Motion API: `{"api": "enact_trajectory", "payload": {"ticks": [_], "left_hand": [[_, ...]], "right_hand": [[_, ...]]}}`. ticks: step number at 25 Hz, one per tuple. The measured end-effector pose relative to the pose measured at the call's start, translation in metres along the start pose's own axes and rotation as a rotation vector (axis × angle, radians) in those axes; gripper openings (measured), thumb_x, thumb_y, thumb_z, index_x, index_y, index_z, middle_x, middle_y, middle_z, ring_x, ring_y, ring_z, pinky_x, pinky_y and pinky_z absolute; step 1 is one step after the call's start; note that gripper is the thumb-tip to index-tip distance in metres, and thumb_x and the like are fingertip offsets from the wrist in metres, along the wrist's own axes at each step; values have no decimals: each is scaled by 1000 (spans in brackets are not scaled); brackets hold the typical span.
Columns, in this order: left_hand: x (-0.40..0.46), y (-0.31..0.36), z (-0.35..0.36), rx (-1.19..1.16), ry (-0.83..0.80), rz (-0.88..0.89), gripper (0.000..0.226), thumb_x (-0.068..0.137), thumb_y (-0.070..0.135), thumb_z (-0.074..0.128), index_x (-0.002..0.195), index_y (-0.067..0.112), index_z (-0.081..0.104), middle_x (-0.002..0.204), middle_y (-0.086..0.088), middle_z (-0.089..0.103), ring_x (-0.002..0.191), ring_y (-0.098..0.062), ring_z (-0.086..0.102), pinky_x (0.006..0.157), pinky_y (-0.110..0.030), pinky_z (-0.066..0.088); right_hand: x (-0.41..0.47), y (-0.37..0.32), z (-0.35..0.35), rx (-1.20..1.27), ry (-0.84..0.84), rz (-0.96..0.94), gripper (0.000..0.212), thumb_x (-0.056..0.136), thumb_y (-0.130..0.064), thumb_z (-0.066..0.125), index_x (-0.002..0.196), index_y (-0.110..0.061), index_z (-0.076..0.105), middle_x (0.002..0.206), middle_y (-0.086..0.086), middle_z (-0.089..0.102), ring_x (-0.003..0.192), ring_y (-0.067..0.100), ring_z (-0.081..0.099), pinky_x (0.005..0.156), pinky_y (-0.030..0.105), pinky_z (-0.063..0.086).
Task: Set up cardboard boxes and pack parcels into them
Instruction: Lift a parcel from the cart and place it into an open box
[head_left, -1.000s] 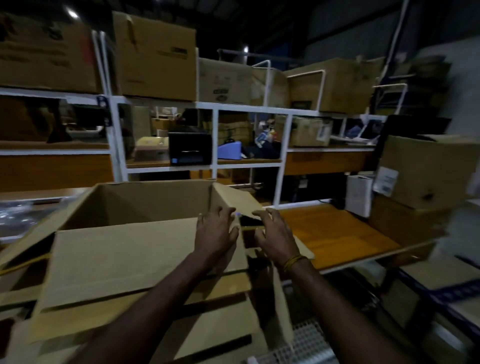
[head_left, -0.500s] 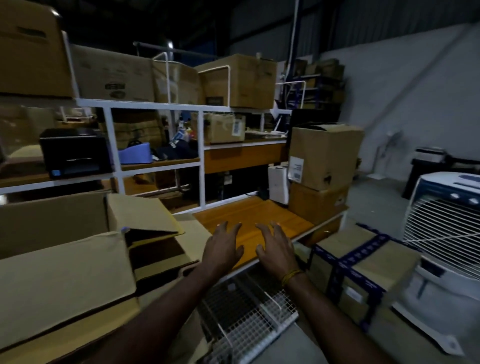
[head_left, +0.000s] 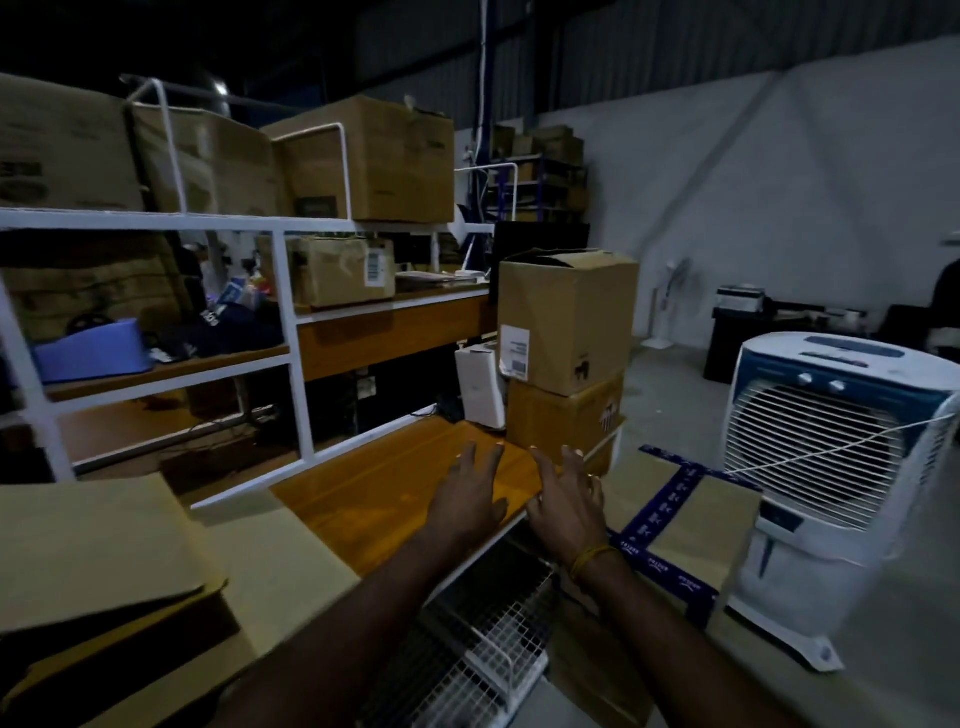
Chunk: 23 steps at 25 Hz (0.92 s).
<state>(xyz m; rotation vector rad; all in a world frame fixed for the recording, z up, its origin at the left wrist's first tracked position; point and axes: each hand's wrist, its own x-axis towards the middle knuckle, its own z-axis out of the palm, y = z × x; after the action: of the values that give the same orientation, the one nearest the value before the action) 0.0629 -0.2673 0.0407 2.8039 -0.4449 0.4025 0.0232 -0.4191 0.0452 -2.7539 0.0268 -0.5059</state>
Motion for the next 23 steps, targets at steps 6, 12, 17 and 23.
{"api": "enact_trajectory", "payload": {"ticks": [6, 12, 17, 23], "left_hand": [[67, -1, 32, -8, -4, 36, 90, 94, 40, 62, 159, 31, 0, 166, -13, 1, 147, -37, 27, 103, -47, 47], [115, 7, 66, -14, -6, 37, 92, 94, 41, 60, 158, 32, -5, 167, -12, -2, 144, -37, 32, 99, -43, 49], [163, 24, 95, -15, -17, 28, 94, 93, 40, 61, 158, 33, -7, 167, -11, -5, 140, -38, 38, 92, -42, 51], [233, 52, 124, -11, -15, -13, 95, 93, 38, 61, 157, 33, -9, 166, -11, -1, 135, -38, 43, 87, -40, 52]], "right_hand": [[53, 24, 18, -57, 11, 58, 69, 98, -31, 47, 157, -32, 10, 164, 11, 4, 152, 33, 3, 118, 56, 12], [96, 65, 39, -90, 19, 89, 70, 99, -33, 48, 156, -33, 9, 164, 13, -1, 152, 34, 2, 118, 58, 14], [143, 104, 56, -93, 0, 58, 72, 98, -33, 47, 157, -33, 5, 164, 13, -5, 152, 36, -1, 118, 59, 13], [210, 149, 64, -88, -4, 6, 74, 98, -34, 48, 157, -33, 3, 164, 14, -4, 152, 35, 2, 119, 56, 16]]}}
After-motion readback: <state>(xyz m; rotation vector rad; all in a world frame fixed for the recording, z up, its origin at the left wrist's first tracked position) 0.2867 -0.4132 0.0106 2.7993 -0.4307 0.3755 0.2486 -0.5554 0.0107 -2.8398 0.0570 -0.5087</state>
